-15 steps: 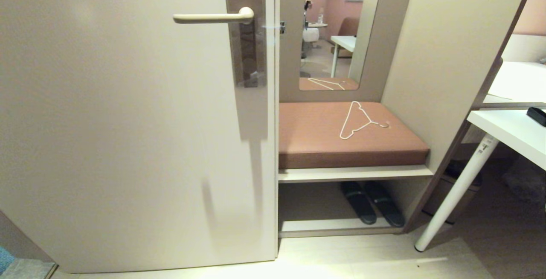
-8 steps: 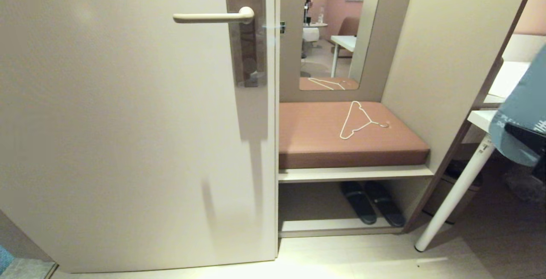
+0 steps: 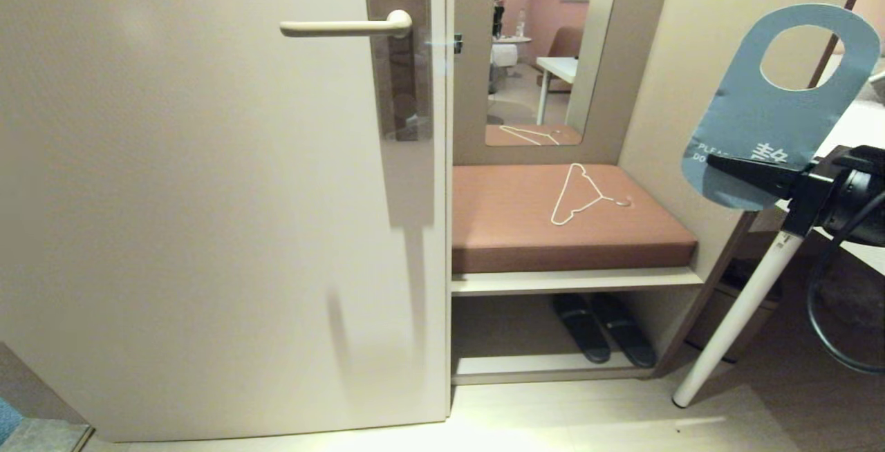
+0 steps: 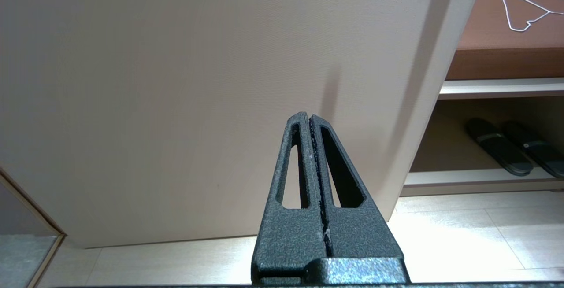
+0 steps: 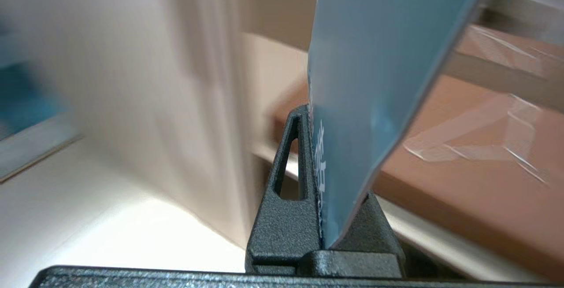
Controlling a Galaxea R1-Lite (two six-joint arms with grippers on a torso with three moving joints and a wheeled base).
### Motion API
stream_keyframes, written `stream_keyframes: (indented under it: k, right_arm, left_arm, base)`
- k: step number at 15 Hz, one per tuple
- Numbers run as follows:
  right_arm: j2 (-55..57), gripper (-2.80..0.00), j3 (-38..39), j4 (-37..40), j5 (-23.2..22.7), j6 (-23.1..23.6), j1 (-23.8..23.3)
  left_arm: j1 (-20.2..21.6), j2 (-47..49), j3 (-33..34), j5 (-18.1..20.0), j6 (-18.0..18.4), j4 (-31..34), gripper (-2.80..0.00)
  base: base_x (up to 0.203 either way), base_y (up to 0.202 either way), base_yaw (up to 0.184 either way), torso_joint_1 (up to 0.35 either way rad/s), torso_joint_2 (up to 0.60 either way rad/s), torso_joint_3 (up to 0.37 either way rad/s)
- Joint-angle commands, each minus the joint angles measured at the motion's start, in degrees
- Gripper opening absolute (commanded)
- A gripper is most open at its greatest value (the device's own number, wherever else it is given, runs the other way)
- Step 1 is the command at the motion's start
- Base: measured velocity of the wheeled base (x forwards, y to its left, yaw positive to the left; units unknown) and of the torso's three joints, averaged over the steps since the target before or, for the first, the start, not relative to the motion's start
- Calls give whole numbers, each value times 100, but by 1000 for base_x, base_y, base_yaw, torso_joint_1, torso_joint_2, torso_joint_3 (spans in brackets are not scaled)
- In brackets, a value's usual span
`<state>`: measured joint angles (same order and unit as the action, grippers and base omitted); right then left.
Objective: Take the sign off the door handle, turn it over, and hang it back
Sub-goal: Hand it to the other hand
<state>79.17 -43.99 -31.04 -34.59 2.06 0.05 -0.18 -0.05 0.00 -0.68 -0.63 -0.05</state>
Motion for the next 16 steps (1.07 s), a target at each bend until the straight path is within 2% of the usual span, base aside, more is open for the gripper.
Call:
stream_keyframes:
  k: [1, 3, 8, 12, 16]
  right_arm:
    - [200, -280, -158, -16, -650, 21, 19]
    - [390, -280, -393, -19, -1315, 45, 49]
    - [977, -280, -938, -30, -2074, 48, 566]
    - [1297, -280, -1101, -25, -2290, 40, 1312]
    - [1475, -280, -1121, -25, -2305, 40, 1812]
  left_arm:
    - [1, 5, 0, -2, -7, -4, -280]
    - [1, 5, 0, -2, -7, -4, -280]
    - [1, 5, 0, -2, -7, -4, -280]
    - [1, 5, 0, -2, -7, -4, -280]
    - [1, 5, 0, -2, -7, -4, -280]
  base:
    - [0, 0, 0, 0, 0, 0]
    - [0, 0, 0, 0, 0, 0]
    - [0, 0, 0, 0, 0, 0]
    - [0, 0, 0, 0, 0, 0]
    - [0, 0, 0, 0, 0, 0]
